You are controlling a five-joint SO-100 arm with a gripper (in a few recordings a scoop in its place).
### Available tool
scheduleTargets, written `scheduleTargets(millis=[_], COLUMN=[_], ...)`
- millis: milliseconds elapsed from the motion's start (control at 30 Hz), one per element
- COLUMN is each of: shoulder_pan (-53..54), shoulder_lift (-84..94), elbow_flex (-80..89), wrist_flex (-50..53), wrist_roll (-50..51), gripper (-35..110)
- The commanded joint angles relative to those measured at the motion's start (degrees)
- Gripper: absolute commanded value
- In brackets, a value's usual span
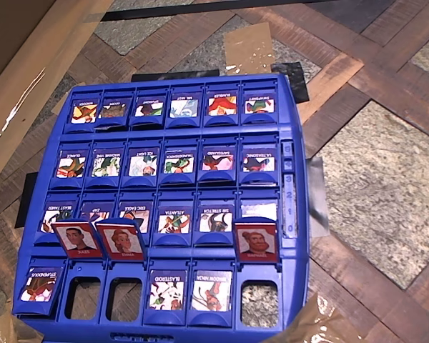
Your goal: Flip A0.
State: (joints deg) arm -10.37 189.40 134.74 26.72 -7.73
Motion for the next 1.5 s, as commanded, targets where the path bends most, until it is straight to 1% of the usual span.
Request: scheduleTargets(millis=[0, 67, 100, 133, 200, 233, 333, 400, 533, 600, 733, 933, 1033, 1133, 1267, 1467], shoulder_pan=[1.05, 1.05, 1.05, 1.05, 0.88, 0.70, 0.62, 0.62, 0.62, 0.70, 0.88, 1.14, 1.14, 1.14, 1.14, 0.97], shoulder_lift=[0.35, 0.35, 0.44, 0.53, 0.53, 0.53, 0.18, 0.35, 0.44, 0.44, 0.44, 0.53, 0.53, 0.53, 0.53, 0.53], elbow_flex=[-6.24, -8.53, -8.79, -7.56, -2.46, 1.67, 18.72, 26.46, 28.21, 29.27, 31.99, 35.51, 38.14, 40.69, 41.48, 44.47], wrist_flex=[-0.70, -1.58, -1.93, -4.39, -14.33, -21.36, -52.03, -66.62, -80.16, -89.21, -104.94, -122.17, -130.96, -136.58, -137.20, -137.46], wrist_roll=[2.81, 5.36, 5.27, 4.04, 4.22, 2.99, 3.96, 6.33, 12.22, 14.85, 16.52, 23.20, 28.83, 35.16, 42.01, 64.25], gripper=[0, 0, 0, 0, 0, 0, 0, 0, 0, 0, 0, 0, 0, 0, 0, 0])
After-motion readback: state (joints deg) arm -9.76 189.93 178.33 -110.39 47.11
